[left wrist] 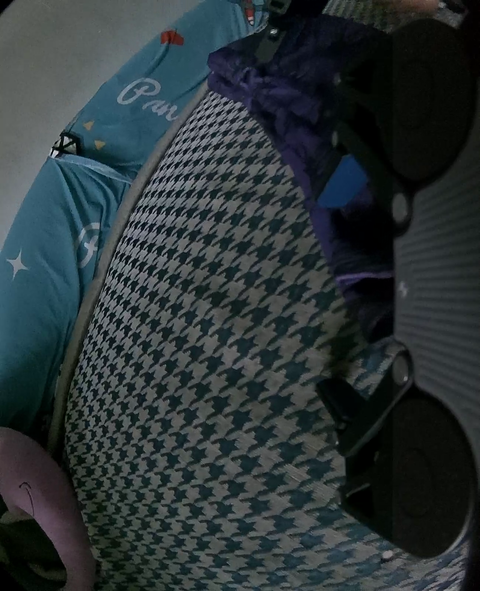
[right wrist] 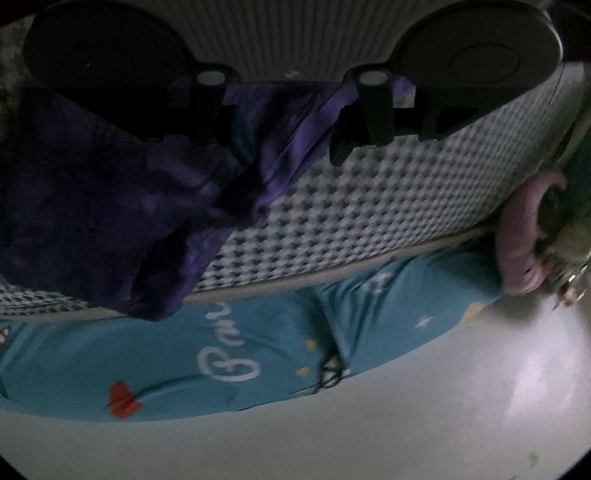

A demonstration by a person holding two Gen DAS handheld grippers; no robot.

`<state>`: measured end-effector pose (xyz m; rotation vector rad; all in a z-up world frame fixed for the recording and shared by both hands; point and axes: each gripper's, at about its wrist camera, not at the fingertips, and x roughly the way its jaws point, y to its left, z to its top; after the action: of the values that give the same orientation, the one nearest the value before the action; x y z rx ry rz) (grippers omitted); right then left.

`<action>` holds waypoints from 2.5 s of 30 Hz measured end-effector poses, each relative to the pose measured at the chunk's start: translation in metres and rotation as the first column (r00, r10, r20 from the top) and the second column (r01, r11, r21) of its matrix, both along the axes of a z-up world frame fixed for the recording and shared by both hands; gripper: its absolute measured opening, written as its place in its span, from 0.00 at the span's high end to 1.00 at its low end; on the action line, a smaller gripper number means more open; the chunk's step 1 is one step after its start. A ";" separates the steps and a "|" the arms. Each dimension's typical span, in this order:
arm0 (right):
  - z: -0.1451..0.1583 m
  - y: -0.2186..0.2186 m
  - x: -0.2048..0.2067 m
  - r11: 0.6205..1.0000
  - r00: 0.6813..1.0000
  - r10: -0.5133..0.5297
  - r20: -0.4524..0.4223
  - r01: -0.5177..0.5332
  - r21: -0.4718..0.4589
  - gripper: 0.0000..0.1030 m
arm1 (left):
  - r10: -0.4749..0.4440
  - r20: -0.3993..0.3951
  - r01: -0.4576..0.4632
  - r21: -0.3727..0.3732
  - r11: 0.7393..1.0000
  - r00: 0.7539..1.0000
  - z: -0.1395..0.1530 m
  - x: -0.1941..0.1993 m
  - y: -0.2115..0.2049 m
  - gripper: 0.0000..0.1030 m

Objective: Fold clothes

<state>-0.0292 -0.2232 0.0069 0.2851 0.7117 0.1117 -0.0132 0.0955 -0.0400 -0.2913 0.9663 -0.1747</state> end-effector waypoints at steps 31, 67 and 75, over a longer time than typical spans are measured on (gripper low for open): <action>-0.046 0.124 -0.139 0.831 0.880 0.466 -0.092 -0.471 -0.294 0.50 | -0.095 -0.050 0.087 -0.136 0.987 0.994 -0.001 -0.057 0.005 0.00; -0.035 0.093 -0.124 0.910 0.918 0.395 -0.039 -0.396 -0.121 0.84 | -0.226 -0.099 0.154 -0.474 0.867 0.969 -0.019 -0.041 -0.035 0.22; -0.049 0.115 -0.136 0.842 0.882 0.470 -0.047 -0.463 -0.277 0.63 | -0.250 -0.078 0.207 -0.362 0.909 0.965 -0.019 -0.040 -0.052 0.52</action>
<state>-0.1650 -0.1080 -0.0424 -0.1706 0.7537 0.4759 -0.0536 0.0435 -0.0585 -0.5218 1.0900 -0.5548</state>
